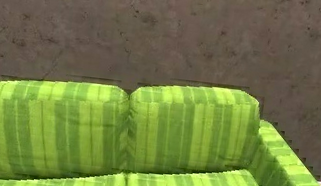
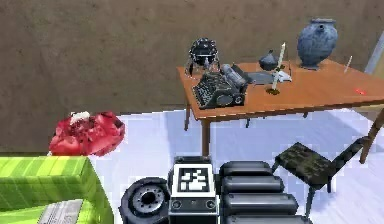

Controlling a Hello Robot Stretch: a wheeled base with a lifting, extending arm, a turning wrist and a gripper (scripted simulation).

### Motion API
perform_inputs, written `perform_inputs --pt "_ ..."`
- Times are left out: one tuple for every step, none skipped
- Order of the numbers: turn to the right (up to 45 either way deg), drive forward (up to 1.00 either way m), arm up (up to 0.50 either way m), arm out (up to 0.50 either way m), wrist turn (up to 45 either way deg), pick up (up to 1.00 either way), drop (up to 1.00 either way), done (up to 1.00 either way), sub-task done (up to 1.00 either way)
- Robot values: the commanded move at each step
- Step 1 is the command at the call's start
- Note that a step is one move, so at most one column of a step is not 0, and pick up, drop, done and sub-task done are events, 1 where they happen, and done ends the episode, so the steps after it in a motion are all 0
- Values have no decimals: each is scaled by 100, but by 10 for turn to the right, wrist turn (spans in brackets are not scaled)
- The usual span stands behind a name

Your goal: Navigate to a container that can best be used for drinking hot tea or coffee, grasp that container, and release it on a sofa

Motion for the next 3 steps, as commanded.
perform_inputs --pt "-450 0 0 0 0 0 0 0 0" --pt "-420 0 0 0 0 0 0 0 0" --pt "-30 0 0 0 0 0 0 0 0"
